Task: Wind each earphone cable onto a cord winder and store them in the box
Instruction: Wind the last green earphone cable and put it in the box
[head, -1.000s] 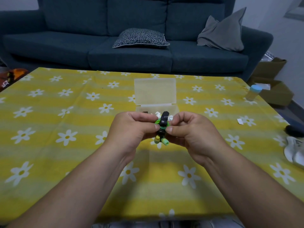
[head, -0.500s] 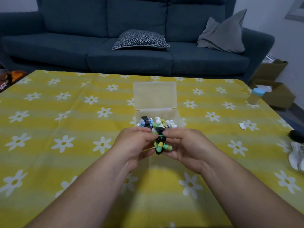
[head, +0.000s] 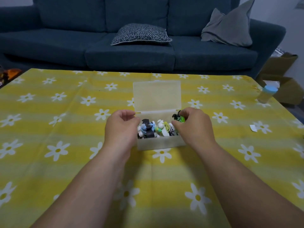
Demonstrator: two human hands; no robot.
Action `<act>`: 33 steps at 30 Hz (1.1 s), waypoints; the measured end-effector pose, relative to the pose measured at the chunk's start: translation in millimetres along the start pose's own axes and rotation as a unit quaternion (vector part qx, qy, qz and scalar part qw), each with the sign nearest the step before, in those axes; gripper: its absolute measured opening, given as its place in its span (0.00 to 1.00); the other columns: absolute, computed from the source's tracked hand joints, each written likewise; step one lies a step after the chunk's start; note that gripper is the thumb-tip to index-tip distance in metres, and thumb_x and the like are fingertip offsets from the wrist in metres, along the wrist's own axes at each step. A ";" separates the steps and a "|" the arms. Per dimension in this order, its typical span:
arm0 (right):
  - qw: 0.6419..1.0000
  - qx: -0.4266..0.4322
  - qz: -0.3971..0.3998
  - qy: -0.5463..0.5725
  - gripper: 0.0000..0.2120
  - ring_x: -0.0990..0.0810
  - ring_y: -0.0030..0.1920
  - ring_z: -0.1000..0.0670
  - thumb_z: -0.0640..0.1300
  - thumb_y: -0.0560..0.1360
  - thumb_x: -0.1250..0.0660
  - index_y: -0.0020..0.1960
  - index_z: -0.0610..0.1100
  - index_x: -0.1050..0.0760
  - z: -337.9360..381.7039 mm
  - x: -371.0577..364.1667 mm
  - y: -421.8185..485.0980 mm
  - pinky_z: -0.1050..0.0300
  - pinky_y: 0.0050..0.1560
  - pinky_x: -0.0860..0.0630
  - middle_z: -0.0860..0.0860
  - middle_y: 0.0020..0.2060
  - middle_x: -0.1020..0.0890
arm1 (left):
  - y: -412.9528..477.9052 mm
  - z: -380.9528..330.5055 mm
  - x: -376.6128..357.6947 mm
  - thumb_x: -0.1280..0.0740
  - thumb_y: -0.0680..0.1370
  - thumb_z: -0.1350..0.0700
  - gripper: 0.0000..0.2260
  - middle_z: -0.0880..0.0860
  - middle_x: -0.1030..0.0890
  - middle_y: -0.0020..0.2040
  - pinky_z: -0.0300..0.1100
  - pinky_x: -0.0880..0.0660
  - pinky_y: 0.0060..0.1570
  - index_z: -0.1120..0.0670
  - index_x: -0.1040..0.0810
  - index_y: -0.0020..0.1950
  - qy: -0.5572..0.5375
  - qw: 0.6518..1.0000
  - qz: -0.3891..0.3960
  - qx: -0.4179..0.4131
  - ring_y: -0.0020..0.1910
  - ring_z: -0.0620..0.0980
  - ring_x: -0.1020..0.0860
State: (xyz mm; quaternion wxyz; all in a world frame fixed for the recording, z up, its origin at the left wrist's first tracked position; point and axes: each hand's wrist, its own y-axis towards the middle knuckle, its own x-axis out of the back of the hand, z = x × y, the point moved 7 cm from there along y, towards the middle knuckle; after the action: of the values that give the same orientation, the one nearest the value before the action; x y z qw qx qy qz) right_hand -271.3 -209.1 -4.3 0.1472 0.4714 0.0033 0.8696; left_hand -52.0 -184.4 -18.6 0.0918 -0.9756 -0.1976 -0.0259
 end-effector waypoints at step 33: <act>0.802 -0.183 0.119 0.556 0.16 0.21 0.53 0.44 0.58 0.81 0.41 0.61 0.55 0.20 -30.6 -21.4 25.8 0.48 0.46 0.21 0.49 0.54 0.25 | 30.0 18.2 -23.0 0.43 0.80 0.36 0.27 0.44 0.25 0.68 0.62 0.38 0.72 0.44 0.37 0.77 -0.187 0.964 0.152 0.111 0.72 0.54 0.32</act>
State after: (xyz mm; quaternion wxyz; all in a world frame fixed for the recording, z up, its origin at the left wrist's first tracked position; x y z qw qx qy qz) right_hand -291.9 -235.2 -35.1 0.0989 -0.1325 -0.1310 0.9775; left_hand -61.2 -217.0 -43.5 0.1638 -0.9654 -0.0619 0.1933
